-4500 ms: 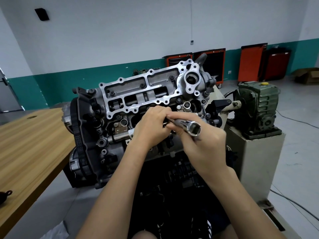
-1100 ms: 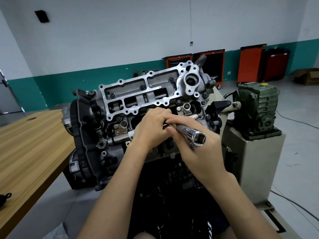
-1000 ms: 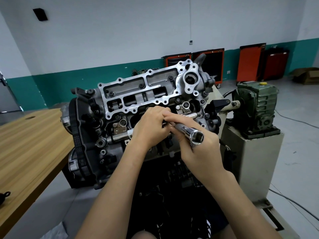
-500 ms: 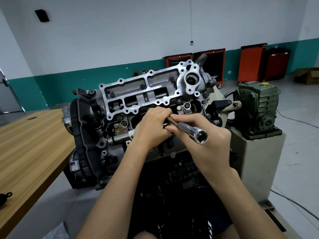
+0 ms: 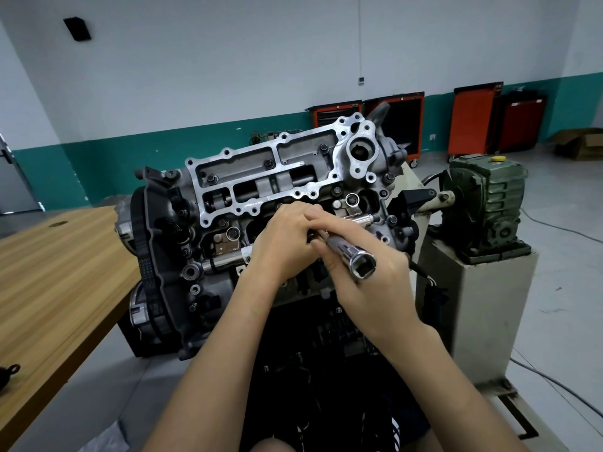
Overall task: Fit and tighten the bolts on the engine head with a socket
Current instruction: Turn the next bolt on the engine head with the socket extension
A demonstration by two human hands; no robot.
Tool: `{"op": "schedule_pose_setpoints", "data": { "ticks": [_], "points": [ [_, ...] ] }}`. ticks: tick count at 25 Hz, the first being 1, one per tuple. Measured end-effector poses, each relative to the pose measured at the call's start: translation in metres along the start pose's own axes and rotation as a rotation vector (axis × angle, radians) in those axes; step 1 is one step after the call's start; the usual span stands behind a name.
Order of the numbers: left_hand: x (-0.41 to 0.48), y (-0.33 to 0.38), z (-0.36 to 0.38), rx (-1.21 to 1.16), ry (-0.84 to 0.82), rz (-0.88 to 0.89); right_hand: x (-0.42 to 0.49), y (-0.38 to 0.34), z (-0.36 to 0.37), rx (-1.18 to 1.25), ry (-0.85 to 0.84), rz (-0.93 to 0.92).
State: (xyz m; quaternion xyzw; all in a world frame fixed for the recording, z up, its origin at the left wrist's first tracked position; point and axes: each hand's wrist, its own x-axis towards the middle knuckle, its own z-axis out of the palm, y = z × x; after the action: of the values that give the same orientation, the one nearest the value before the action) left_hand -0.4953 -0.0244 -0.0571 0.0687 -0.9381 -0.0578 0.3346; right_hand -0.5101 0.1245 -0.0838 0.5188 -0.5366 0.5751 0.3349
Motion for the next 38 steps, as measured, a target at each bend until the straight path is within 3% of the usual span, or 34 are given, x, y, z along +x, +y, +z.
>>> {"op": "schedule_pose_setpoints", "data": {
  "ticks": [6, 10, 15, 19, 24, 28, 32, 38],
  "points": [
    [0.001, -0.002, 0.001, 0.076, -0.026, 0.063, 0.004, 0.005, -0.007, -0.020, 0.062, -0.008],
    [0.001, -0.002, 0.002, -0.010, -0.013, -0.022, -0.002, 0.000, 0.001, 0.033, -0.046, 0.001],
    [0.002, -0.002, 0.003, 0.074, -0.014, 0.075, 0.004, 0.006, -0.006, 0.000, 0.034, 0.021],
    [0.000, -0.003, 0.002, 0.009, -0.010, 0.026, -0.001, 0.003, 0.000, 0.034, -0.053, -0.001],
    [0.003, -0.005, 0.005, 0.056, -0.023, 0.059, 0.002, 0.008, -0.007, -0.024, 0.043, 0.010],
    [0.002, -0.006, 0.004, 0.012, 0.009, 0.011, -0.003, 0.004, 0.003, -0.004, -0.044, -0.034],
    [0.002, -0.004, 0.004, 0.072, -0.013, 0.073, 0.003, 0.009, -0.005, 0.013, 0.064, 0.025],
    [0.002, -0.004, 0.004, 0.030, -0.002, 0.046, 0.000, 0.008, 0.001, -0.018, -0.007, -0.016]
  ]
}}
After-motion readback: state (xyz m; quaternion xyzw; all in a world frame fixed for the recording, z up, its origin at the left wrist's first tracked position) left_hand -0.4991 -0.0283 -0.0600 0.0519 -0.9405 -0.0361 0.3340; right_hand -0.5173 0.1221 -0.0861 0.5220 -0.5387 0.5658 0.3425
